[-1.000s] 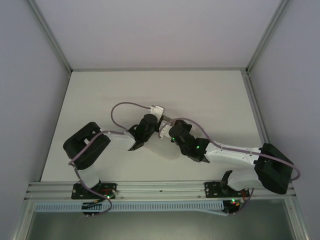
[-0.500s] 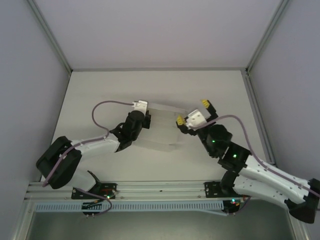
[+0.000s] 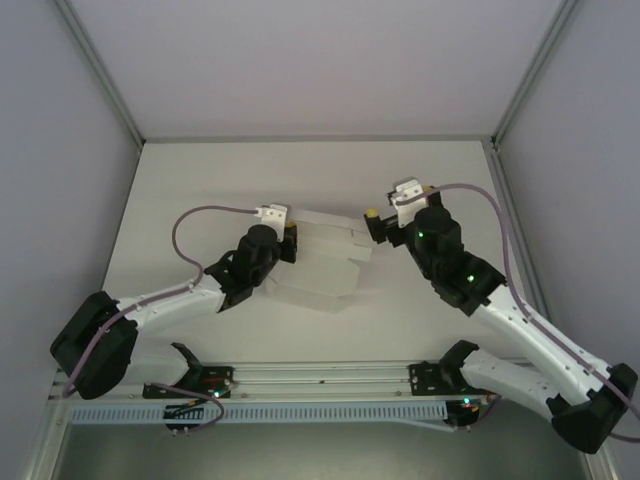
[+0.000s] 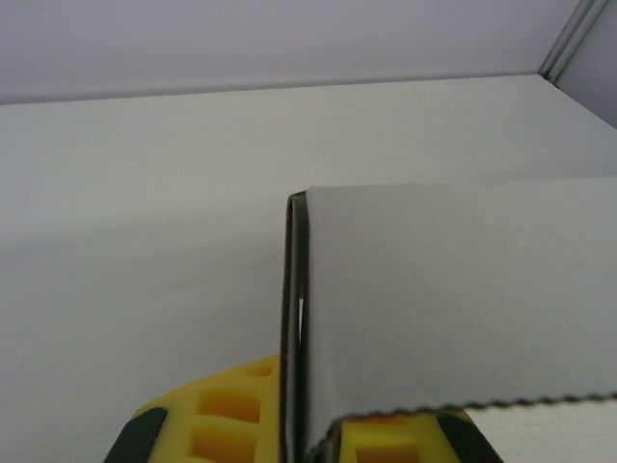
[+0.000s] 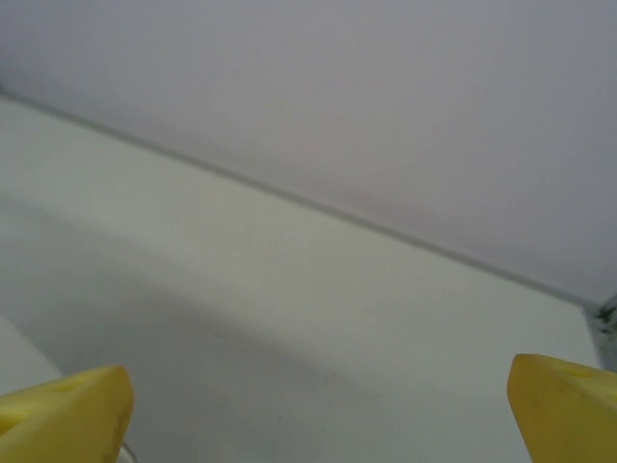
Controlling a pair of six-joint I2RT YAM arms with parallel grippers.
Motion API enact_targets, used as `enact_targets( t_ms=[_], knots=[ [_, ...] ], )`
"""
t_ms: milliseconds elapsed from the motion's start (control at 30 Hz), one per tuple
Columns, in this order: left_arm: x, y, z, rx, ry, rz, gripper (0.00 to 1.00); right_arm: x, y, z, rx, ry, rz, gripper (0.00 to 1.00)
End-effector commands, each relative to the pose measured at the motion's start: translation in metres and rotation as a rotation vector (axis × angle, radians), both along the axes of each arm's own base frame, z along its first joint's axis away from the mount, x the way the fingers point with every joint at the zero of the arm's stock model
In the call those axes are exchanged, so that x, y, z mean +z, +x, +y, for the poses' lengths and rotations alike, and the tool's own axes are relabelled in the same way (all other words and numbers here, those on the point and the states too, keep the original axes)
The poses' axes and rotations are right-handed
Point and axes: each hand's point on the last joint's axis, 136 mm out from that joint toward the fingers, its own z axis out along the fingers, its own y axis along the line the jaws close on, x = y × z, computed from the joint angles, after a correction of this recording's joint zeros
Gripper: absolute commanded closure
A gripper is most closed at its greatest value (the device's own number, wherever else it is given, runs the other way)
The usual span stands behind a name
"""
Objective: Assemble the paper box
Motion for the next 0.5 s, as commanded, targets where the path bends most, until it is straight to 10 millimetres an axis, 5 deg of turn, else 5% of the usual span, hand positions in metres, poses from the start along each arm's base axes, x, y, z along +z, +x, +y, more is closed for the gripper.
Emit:
enact_targets(
  t_ms=[0,267,467],
  knots=[
    [0.01,-0.003,-0.001,-0.007,-0.055,0.009,1.0,-0.033,-0.013,0.032,0.177,0.026,0.136,0.0],
    [0.021,-0.013,-0.025,-0.137,-0.127,0.034,1.0,-0.066,-0.006,0.062,0.282,0.021,0.192,0.0],
    [0.026,-0.026,-0.046,-0.26,-0.2,0.054,1.0,-0.04,0.007,0.071,0.27,0.179,0.042,0.0]
  ],
)
